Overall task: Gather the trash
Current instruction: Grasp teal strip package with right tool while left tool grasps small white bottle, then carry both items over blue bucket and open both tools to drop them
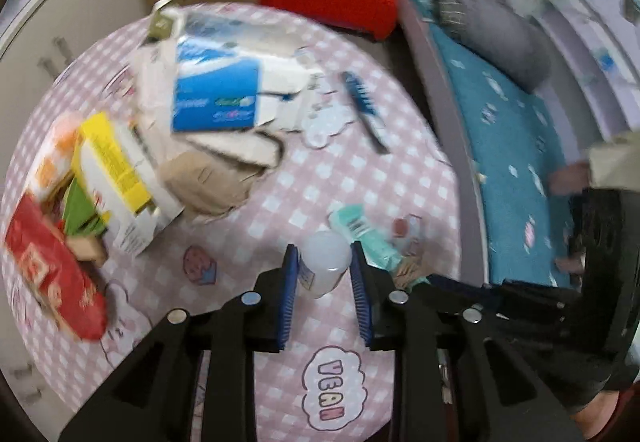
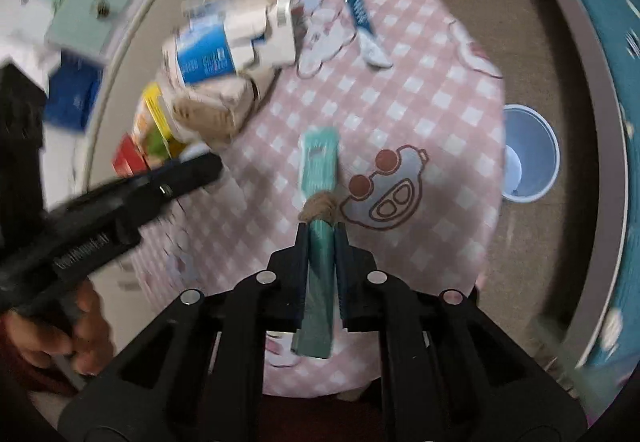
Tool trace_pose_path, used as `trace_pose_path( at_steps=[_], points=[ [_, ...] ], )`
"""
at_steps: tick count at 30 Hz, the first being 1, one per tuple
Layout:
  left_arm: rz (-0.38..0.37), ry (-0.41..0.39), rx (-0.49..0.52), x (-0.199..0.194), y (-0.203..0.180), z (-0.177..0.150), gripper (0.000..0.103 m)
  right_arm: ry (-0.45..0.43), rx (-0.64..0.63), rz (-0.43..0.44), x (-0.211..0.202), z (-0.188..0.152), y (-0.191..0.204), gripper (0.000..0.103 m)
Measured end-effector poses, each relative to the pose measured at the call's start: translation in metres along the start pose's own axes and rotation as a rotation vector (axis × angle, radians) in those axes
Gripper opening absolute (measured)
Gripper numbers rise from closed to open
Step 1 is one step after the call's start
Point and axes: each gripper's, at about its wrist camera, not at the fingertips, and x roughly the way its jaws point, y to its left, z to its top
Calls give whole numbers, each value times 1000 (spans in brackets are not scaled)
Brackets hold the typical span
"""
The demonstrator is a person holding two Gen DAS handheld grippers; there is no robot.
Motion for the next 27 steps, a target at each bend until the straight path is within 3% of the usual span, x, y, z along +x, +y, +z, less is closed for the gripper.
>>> trace_pose_path(
  at_steps=[5, 6, 8, 10, 12, 14, 19, 27],
  points=[
    [71, 21, -122, 8, 9, -12, 25, 99, -126, -34, 24, 7, 1, 16],
    [76, 24, -145, 10, 11, -14, 25, 106, -147, -38, 27, 10, 2, 19],
    [90, 35, -189, 15, 12, -17, 25, 103, -182, -42, 30, 16, 4, 39],
    [101, 36, -196, 15, 13, -19, 25, 90, -229, -58, 33, 20, 9, 44],
    [111, 40, -194, 13, 13, -20, 25, 82, -269, -74, 37, 24, 14, 42],
    [117, 46, -184, 12, 11, -19, 25, 80, -288, -96, 40, 26, 18, 21],
    [109, 44, -148, 6, -3, -10, 25, 89, -262, -23, 28, 28, 14, 19],
    [17, -3, -21, 6, -79, 24, 25, -50, -156, 1, -61, 36, -43, 19]
  ],
)
